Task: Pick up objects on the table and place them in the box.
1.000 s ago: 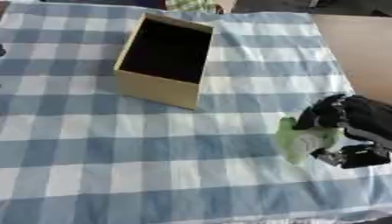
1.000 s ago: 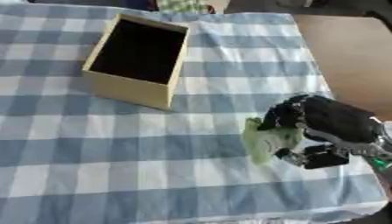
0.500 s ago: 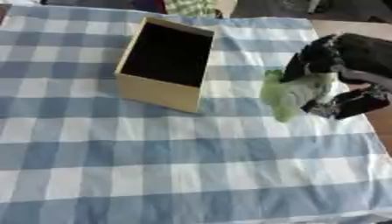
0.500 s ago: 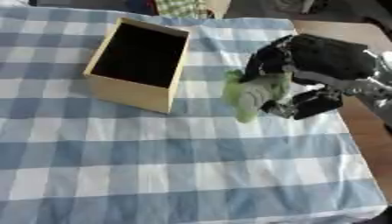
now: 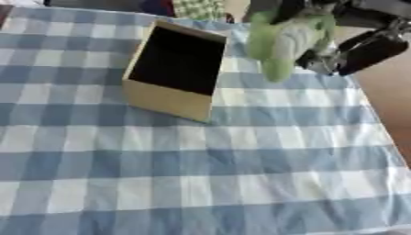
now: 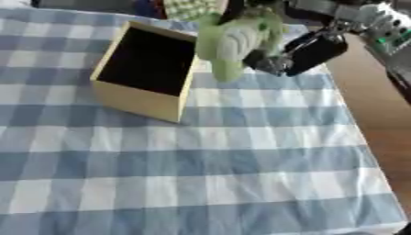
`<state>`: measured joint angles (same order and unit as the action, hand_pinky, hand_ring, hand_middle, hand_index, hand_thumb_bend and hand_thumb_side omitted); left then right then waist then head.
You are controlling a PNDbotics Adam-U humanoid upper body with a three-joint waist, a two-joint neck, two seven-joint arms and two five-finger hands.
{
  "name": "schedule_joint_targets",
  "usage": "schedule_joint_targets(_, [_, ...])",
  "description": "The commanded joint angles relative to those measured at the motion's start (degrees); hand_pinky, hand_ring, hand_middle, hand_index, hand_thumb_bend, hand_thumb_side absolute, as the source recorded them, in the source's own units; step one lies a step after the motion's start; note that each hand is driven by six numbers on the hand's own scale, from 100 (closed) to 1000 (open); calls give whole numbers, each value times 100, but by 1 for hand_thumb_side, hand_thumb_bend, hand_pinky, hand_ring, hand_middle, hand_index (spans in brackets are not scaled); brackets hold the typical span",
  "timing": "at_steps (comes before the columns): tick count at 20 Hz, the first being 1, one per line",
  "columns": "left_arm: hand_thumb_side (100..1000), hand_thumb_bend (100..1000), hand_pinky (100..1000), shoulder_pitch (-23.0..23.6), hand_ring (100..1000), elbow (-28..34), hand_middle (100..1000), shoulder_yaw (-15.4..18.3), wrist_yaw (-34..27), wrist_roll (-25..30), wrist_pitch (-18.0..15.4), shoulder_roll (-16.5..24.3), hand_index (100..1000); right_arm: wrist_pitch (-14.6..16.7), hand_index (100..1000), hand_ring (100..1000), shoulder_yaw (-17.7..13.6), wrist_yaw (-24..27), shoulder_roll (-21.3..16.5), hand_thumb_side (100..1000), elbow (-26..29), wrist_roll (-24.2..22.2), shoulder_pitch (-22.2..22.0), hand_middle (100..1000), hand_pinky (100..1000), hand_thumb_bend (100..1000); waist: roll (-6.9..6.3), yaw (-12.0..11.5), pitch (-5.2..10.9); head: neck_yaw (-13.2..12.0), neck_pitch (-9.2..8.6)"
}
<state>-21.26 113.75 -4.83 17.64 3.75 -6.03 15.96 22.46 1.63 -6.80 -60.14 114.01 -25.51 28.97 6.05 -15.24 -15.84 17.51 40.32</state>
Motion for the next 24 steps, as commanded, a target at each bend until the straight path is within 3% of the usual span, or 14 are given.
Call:
schedule_joint_targets(1, [783, 100, 364, -97, 644, 84, 747, -12, -25, 19, -18, 40, 647, -198, 643, 491, 44, 197, 19, 100, -133, -234, 419, 401, 565, 100, -7, -40, 50, 67, -122])
schedule_joint_targets(12, [783, 100, 365, -233, 645, 84, 749, -50, -80, 65, -46, 7, 646, -191, 645, 493, 401, -39, 731, 100, -1400, -582, 1650, 400, 571, 100, 54, -257, -81, 177, -242])
schedule_joint_targets(18, [781, 100, 366, -310, 646, 84, 750, -74, -105, 103, -74, -34, 646, -107, 645, 493, 581, -333, 1104, 100, -2064, -594, 2004, 399, 577, 100, 84, -371, -105, 273, -289])
schedule_joint_targets(24, [779, 100, 368, -369, 647, 84, 750, -74, -113, 113, -92, -54, 646, 62, 646, 498, 730, -661, 1282, 101, -2453, -540, 2049, 403, 589, 100, 116, -473, -137, 349, -315])
